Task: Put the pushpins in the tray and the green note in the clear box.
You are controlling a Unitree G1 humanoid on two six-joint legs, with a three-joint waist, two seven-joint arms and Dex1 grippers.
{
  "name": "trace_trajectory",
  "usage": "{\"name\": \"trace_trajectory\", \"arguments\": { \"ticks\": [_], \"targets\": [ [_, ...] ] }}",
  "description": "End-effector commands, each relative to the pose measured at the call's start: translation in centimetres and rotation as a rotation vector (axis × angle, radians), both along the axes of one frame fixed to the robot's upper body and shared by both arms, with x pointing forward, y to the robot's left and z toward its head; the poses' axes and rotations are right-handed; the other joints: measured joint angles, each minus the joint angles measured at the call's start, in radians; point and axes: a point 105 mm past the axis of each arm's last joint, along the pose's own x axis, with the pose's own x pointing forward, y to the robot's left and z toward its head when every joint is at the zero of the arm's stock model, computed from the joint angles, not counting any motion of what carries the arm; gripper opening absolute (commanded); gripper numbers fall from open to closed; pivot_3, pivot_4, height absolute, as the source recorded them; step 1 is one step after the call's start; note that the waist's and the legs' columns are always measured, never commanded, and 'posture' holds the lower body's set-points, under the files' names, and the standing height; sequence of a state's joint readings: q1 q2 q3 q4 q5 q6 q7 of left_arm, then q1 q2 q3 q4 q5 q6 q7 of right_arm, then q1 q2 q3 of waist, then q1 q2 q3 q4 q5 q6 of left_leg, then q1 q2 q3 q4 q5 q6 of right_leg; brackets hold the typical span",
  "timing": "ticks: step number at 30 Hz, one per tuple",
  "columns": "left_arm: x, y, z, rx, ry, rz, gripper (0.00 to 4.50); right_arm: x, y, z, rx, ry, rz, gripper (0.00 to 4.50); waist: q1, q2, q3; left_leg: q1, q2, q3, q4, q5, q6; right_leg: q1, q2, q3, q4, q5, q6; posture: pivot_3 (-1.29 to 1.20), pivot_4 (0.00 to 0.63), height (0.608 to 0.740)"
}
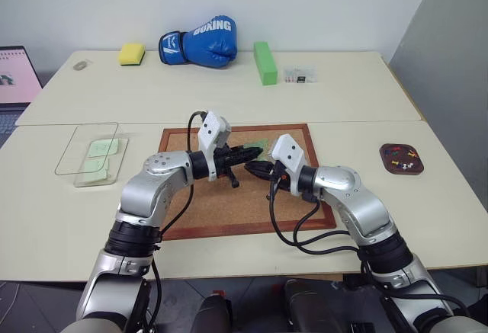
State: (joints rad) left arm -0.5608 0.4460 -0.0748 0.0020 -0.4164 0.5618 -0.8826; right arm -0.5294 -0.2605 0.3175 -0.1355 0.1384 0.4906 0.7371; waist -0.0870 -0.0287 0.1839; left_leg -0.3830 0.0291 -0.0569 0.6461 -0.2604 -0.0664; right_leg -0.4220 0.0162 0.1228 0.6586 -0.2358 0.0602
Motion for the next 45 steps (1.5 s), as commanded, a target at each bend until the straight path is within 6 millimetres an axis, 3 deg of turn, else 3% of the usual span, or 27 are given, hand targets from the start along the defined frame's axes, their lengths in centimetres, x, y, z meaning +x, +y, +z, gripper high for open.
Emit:
{"name": "trace_trajectory", "arguments": {
  "ticks": [1,12,20,24,27,30,36,42,45],
  "targets": [
    [0.0,0.2,0.3,0.019,-0.033,-0.001,0.00,-0.6,0.5,2.2,0.034,-0.078,0.035,0.00,0.000,0.000,0.000,0.000,0.000,0.000,0.000,0.000,0.000,0.000,0.000,0.000,0.000,0.000,0.000,0.00,0.150,0.740],
    [0.7,3.1,-2.1,0.114,-0.017,0.089,0.00,-0.8,-0.1,3.9,0.064,-0.092,0.025,0.00,0.000,0.000,0.000,0.000,0.000,0.000,0.000,0.000,0.000,0.000,0.000,0.000,0.000,0.000,0.000,0.00,0.150,0.740],
    [0.5,3.1,-1.8,0.110,-0.030,0.087,0.00,-0.2,-1.2,5.2,0.109,-0.081,-0.024,0.00,0.001,0.000,0.000,0.000,0.000,0.000,0.000,0.000,0.000,0.000,0.000,0.000,0.000,0.000,0.000,0.00,0.150,0.740],
    [0.1,2.1,-0.8,0.090,-0.056,0.054,0.00,1.1,-3.1,5.7,0.144,-0.080,-0.137,0.00,0.001,0.000,0.000,-0.001,0.000,0.000,0.000,0.000,0.000,0.000,0.000,0.000,0.000,0.000,0.000,0.00,0.150,0.740],
    [-1.1,0.3,-0.1,0.085,-0.091,-0.015,0.00,3.3,-6.8,6.2,0.229,-0.066,-0.373,0.00,0.002,0.000,0.000,-0.001,0.000,0.000,0.000,0.000,0.000,0.000,0.000,0.000,-0.001,0.000,0.000,0.00,0.150,0.740],
    [-2.3,-2.0,1.1,0.060,-0.140,-0.077,0.00,5.4,-12.7,5.2,0.218,-0.077,-0.708,0.00,0.007,0.000,0.000,-0.002,0.000,-0.001,0.000,0.000,0.000,0.000,-0.001,0.000,-0.001,0.000,0.000,0.00,0.150,0.740],
    [-3.9,-6.1,2.8,0.083,-0.300,-0.174,0.00,5.3,-24.5,3.8,0.159,-0.120,-1.278,0.00,0.013,0.000,0.000,-0.002,-0.001,0.000,0.000,0.000,0.000,0.000,-0.001,0.001,-0.002,0.000,0.000,0.00,0.150,0.740],
    [-5.1,-8.7,2.4,0.084,-0.343,-0.235,0.00,4.0,-30.0,2.6,0.196,-0.068,-1.520,0.00,-0.002,0.000,0.000,0.000,-0.001,0.003,-0.001,0.000,0.000,0.000,0.000,0.003,-0.001,0.000,0.000,0.00,0.150,0.740],
    [-5.5,-9.3,2.1,0.080,-0.335,-0.247,0.00,4.0,-30.2,2.3,0.243,-0.039,-1.518,0.00,-0.002,0.001,0.000,0.001,-0.001,0.003,-0.001,0.000,0.000,0.000,0.000,0.004,-0.001,0.000,0.000,0.00,0.150,0.740]
  ]
}}
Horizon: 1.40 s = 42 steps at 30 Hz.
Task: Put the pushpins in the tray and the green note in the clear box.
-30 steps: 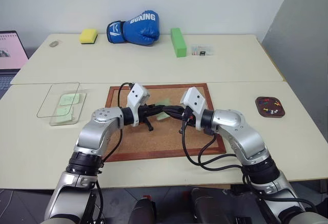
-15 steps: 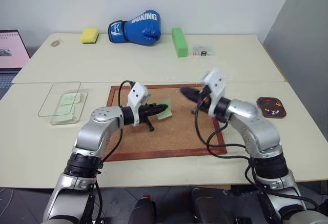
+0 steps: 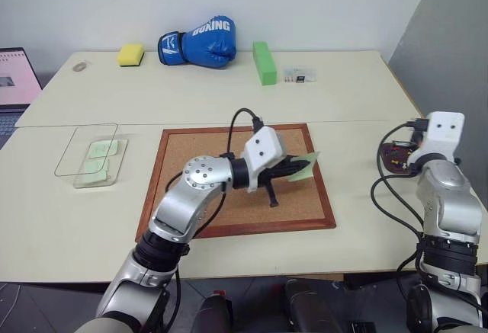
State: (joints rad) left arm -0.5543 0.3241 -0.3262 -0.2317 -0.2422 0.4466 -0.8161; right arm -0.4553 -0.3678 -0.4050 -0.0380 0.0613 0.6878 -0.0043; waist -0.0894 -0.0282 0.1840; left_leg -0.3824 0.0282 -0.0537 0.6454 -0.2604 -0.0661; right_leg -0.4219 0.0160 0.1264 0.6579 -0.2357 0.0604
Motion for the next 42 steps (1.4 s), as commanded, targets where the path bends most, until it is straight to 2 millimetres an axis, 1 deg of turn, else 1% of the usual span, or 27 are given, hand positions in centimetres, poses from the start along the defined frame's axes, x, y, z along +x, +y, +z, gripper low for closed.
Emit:
{"name": "trace_trajectory", "arguments": {
  "ticks": [1,6,10,16,19,32,35,36,38,40,41,42],
  "targets": [
    [-0.8,-0.8,0.8,-0.018,-0.048,-0.026,0.00,-0.1,-0.4,1.0,0.047,-0.058,-0.008,0.00,-0.001,0.000,0.000,0.000,0.000,0.000,0.000,0.000,0.000,0.000,0.000,0.000,0.000,0.000,0.000,0.00,0.150,0.740],
    [-0.7,-0.7,0.5,-0.002,-0.043,-0.014,0.00,0.6,0.1,0.7,0.129,-0.077,0.023,0.00,0.000,0.000,0.000,0.000,0.000,0.000,0.000,0.000,0.000,0.000,0.000,0.000,0.000,0.000,0.000,0.00,0.150,0.740],
    [-0.6,-0.5,0.5,0.001,-0.042,-0.005,0.00,1.0,-0.3,0.0,0.134,-0.064,0.010,0.00,0.002,0.000,0.000,0.000,0.000,0.000,0.000,0.000,0.000,0.000,0.000,0.000,-0.001,0.000,0.000,0.00,0.150,0.740],
    [-0.8,-0.4,0.5,0.006,-0.038,-0.002,0.00,1.3,-0.6,-2.4,0.142,-0.014,-0.005,0.00,0.002,0.000,0.000,-0.001,0.000,0.000,0.000,0.000,0.000,0.000,0.000,0.000,-0.001,0.000,0.000,0.00,0.150,0.740],
    [-0.7,-0.3,0.5,0.010,-0.037,0.003,0.00,1.3,-0.4,-3.0,0.154,-0.003,0.005,0.00,0.002,0.000,0.000,0.000,0.000,0.000,0.000,0.000,0.000,0.000,0.000,0.000,-0.001,0.000,0.000,0.00,0.150,0.740],
    [-0.5,-0.2,0.5,0.015,-0.039,0.008,0.00,1.2,-0.6,-3.8,0.164,0.022,0.014,0.00,0.001,0.000,0.000,0.000,0.000,0.000,0.000,0.000,0.000,0.000,0.000,0.000,-0.001,0.000,0.000,0.00,0.150,0.740],
    [-0.4,-0.2,0.6,0.016,-0.041,0.010,0.00,1.1,-0.7,-3.6,0.142,0.014,0.014,0.00,0.001,0.000,0.000,0.000,0.000,0.000,0.000,0.000,0.000,0.000,0.000,0.000,-0.001,0.000,0.000,0.00,0.150,0.740],
    [-0.4,-0.1,0.6,0.017,-0.042,0.012,0.00,1.2,-0.7,-3.3,0.108,0.010,0.022,0.37,0.001,0.000,0.000,0.000,0.000,0.000,0.000,0.000,0.000,0.000,0.000,0.000,-0.001,0.000,0.000,0.00,0.150,0.740],
    [-0.2,-0.1,0.6,0.019,-0.046,0.017,0.00,1.3,-0.5,-2.7,0.037,-0.002,0.041,0.79,0.002,0.000,0.000,0.000,0.000,0.000,0.000,0.000,0.000,0.000,0.000,0.000,-0.001,0.000,0.000,0.00,0.150,0.740],
    [-0.1,0.0,0.5,0.023,-0.050,0.022,0.00,1.3,-0.3,-2.4,0.016,-0.013,0.045,1.33,0.001,0.000,0.000,0.000,0.000,0.000,0.000,0.000,0.000,0.000,0.000,0.000,-0.001,0.000,0.000,0.00,0.150,0.740],
    [-0.1,0.0,0.5,0.024,-0.051,0.023,0.00,1.3,-0.3,-2.3,0.013,-0.018,0.042,1.69,0.000,0.000,0.000,0.000,0.000,0.000,0.000,0.000,0.000,0.000,0.000,0.000,-0.001,0.000,0.000,0.00,0.150,0.740],
    [0.0,0.0,0.5,0.024,-0.052,0.023,0.00,1.3,-0.3,-2.2,0.007,-0.022,0.039,1.81,0.000,0.000,0.000,0.000,0.000,0.000,0.000,0.000,0.000,0.000,0.000,0.000,-0.001,0.000,0.000,0.00,0.150,0.740]
  ]
}}
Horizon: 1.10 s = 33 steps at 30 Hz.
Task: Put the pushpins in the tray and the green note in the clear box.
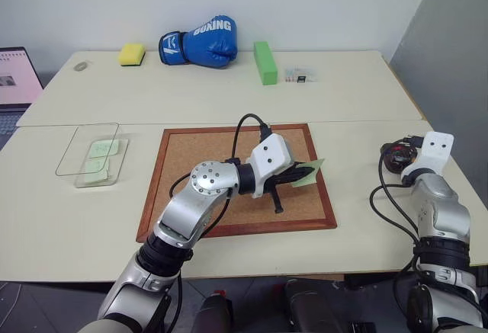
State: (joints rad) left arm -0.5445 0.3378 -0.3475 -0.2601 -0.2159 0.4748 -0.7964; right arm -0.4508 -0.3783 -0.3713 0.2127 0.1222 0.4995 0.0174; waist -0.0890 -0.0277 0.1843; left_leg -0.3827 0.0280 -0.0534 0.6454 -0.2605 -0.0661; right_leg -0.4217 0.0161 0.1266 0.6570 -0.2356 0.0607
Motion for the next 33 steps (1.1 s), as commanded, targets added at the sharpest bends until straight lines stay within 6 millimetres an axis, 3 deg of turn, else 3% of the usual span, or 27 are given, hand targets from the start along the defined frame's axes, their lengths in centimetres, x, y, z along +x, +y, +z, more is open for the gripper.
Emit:
{"name": "trace_trajectory", "arguments": {
  "ticks": [1,9,15,20,23,28,31,33],
  "targets": [
    [0.1,0.0,1.0,-0.014,-0.049,0.002,0.00,0.0,-0.2,2.1,-0.054,-0.079,-0.010,2.08,0.000,0.000,0.000,0.000,0.000,0.000,0.000,0.000,0.000,0.000,0.000,0.000,0.000,0.000,0.000,0.00,0.150,0.740],
    [0.3,0.0,1.0,-0.013,-0.054,0.005,0.00,0.2,0.3,3.4,-0.070,-0.126,0.000,3.88,0.001,0.000,0.000,0.000,0.000,0.000,0.000,0.000,0.000,0.000,0.000,0.000,0.000,0.000,0.000,0.00,0.150,0.740],
    [0.6,0.4,1.1,-0.017,-0.055,0.021,0.00,0.2,1.1,4.4,-0.067,-0.164,0.039,3.88,0.001,0.000,0.000,0.000,0.000,0.000,0.000,0.000,0.000,0.000,0.000,0.000,0.000,0.000,0.000,0.00,0.150,0.740],
    [2.3,2.2,1.6,-0.053,-0.028,0.117,0.00,0.3,3.7,5.1,-0.085,-0.189,0.197,3.88,0.000,0.000,0.000,0.000,0.000,0.000,0.000,0.000,0.000,0.000,0.000,0.000,0.000,0.000,0.000,0.00,0.150,0.740],
    [3.8,4.3,2.1,-0.089,-0.003,0.219,0.00,-0.1,8.0,5.4,-0.091,-0.200,0.442,3.88,0.000,0.000,0.000,0.000,0.000,0.000,0.000,0.000,0.000,0.000,0.000,0.000,0.000,0.000,0.000,0.00,0.150,0.740],
    [6.6,9.0,2.8,-0.152,-0.006,0.508,0.00,-2.9,16.5,6.3,-0.066,-0.246,0.892,3.88,0.000,0.000,0.000,0.000,0.001,-0.001,0.000,0.000,0.000,0.000,0.000,-0.001,0.000,0.000,0.000,0.00,0.150,0.740],
    [7.6,12.1,3.4,-0.206,-0.010,0.683,0.00,-5.3,20.9,7.0,-0.036,-0.260,1.131,3.88,0.001,0.000,0.000,0.000,0.001,-0.002,0.000,0.000,0.000,0.000,0.000,-0.001,0.000,0.000,0.000,0.00,0.150,0.740],
    [8.5,15.8,4.0,-0.243,-0.038,0.866,0.00,-6.5,23.3,8.0,-0.015,-0.286,1.255,3.88,0.002,0.000,0.000,0.000,0.001,-0.002,0.000,0.000,0.000,0.000,0.000,-0.002,0.000,0.000,0.000,0.00,0.150,0.740]
  ]
}}
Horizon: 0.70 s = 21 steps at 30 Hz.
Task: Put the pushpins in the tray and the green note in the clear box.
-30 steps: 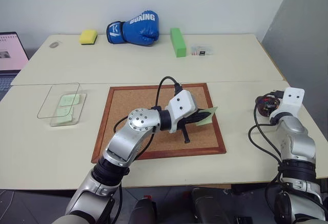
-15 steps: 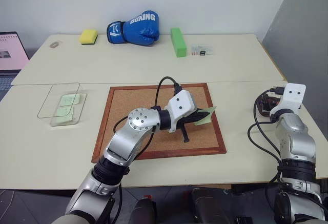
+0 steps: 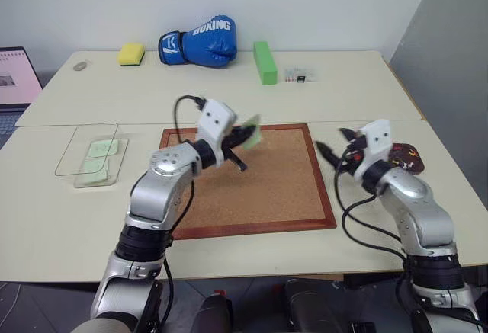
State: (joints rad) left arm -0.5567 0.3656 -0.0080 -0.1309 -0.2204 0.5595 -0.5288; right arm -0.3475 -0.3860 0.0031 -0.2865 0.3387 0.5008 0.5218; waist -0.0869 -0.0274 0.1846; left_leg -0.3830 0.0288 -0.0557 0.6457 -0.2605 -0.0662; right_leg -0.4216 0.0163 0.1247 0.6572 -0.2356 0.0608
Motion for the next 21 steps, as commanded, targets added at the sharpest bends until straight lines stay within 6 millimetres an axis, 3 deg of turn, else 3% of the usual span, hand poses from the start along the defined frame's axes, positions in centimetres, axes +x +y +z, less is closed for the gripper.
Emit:
{"name": "trace_trajectory", "arguments": {
  "ticks": [1,4,7,9,12,16,21],
  "targets": [
    [1.4,6.9,2.0,-0.063,-0.068,0.353,0.00,-2.9,4.9,3.0,0.042,-0.064,0.278,3.88,0.000,0.000,0.000,0.000,0.000,0.000,0.000,0.000,0.000,0.000,0.000,0.000,0.000,0.000,0.000,0.00,0.150,0.740],
    [1.4,13.3,2.8,-0.070,-0.120,0.666,0.00,-3.9,6.8,4.4,0.066,-0.081,0.394,3.88,0.001,0.000,0.000,0.000,0.000,-0.001,0.000,0.000,0.000,0.000,0.000,-0.001,0.000,0.000,0.000,0.00,0.150,0.740],
    [-0.1,19.4,2.9,-0.087,-0.147,0.964,0.00,-4.5,8.2,5.2,0.073,-0.092,0.473,3.88,-0.001,0.000,0.000,0.000,0.000,-0.002,0.000,0.000,0.000,0.000,0.000,-0.002,0.001,0.000,0.000,0.00,0.150,0.740],
    [-1.1,21.8,2.7,-0.098,-0.148,1.080,0.00,-4.8,8.9,5.5,0.078,-0.097,0.516,3.88,0.001,-0.001,0.000,-0.001,0.001,-0.003,0.000,0.000,0.000,0.000,0.000,-0.003,0.000,0.000,0.000,0.00,0.150,0.740],
    [-2.0,23.9,2.8,-0.092,-0.154,1.171,0.00,-5.5,9.7,6.1,0.086,-0.110,0.574,3.88,0.004,-0.001,0.000,-0.002,0.000,-0.003,0.000,0.000,0.000,0.000,-0.001,-0.003,-0.001,0.000,0.000,0.00,0.150,0.740],
    [-1.8,24.9,2.4,-0.130,-0.127,1.191,0.00,-5.9,10.2,6.7,0.098,-0.123,0.604,3.88,0.019,-0.002,0.000,-0.003,0.000,-0.005,0.001,0.000,-0.001,0.000,-0.001,-0.006,-0.001,0.000,0.000,0.00,0.150,0.740],
    [-0.5,25.2,0.2,-0.194,-0.038,1.184,0.00,-5.9,10.5,7.5,0.123,-0.142,0.603,3.88,0.024,-0.002,0.000,-0.002,0.000,-0.006,0.001,0.000,-0.001,0.000,-0.001,-0.007,0.000,0.000,0.000,0.00,0.150,0.740]
  ]
}}
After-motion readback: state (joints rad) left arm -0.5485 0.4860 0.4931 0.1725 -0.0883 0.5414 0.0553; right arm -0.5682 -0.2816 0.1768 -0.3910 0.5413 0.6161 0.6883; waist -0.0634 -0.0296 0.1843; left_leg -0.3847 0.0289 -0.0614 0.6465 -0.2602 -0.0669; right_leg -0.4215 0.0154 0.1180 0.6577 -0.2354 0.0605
